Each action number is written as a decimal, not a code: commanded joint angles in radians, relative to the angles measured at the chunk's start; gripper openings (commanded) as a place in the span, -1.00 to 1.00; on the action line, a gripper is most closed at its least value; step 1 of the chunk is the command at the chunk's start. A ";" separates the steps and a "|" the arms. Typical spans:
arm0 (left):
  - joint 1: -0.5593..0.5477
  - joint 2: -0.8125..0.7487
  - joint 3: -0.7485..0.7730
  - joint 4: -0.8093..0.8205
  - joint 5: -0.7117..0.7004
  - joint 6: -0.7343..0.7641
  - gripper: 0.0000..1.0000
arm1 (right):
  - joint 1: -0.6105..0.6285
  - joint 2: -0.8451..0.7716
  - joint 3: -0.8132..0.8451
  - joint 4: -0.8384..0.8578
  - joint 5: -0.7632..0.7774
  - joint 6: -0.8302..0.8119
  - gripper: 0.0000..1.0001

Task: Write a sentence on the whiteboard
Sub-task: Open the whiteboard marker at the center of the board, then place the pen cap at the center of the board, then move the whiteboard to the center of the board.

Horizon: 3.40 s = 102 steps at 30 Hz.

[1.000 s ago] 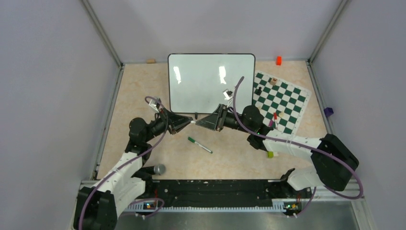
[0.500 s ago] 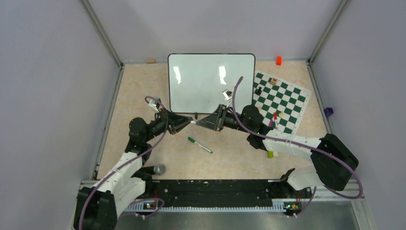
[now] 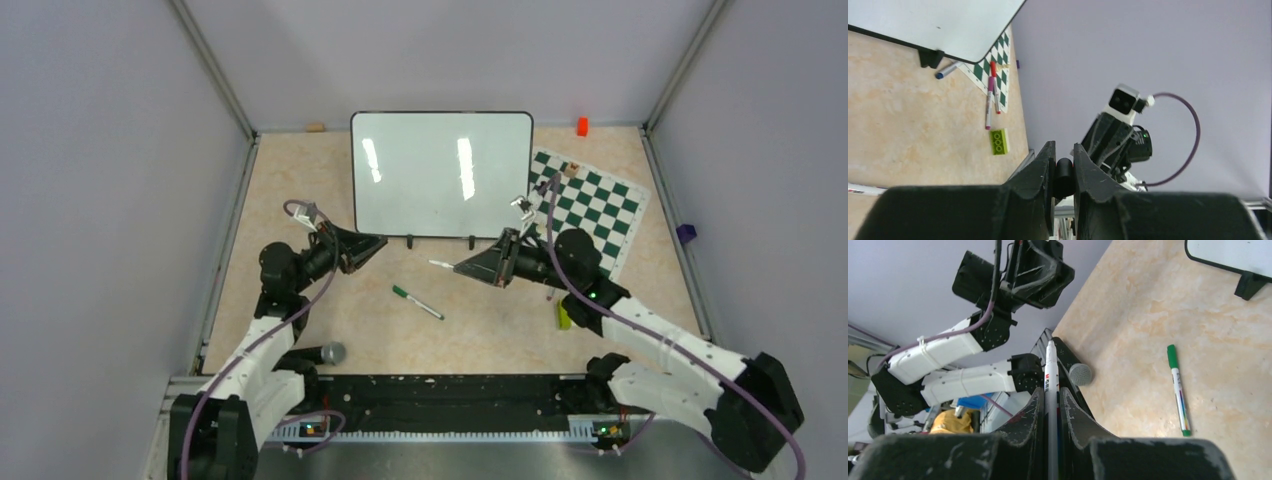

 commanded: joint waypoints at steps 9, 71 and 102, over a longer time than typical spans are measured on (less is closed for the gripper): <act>0.031 -0.065 0.104 -0.521 -0.178 0.504 -1.00 | -0.041 -0.317 0.055 -0.704 0.379 -0.304 -1.00; -0.490 0.262 0.383 -0.689 -0.872 0.847 0.47 | -0.040 -0.050 0.390 -1.140 0.984 -0.263 -1.00; 0.278 0.799 0.450 0.096 -0.254 0.615 0.88 | -0.579 0.521 0.611 -0.624 0.654 -0.181 -1.00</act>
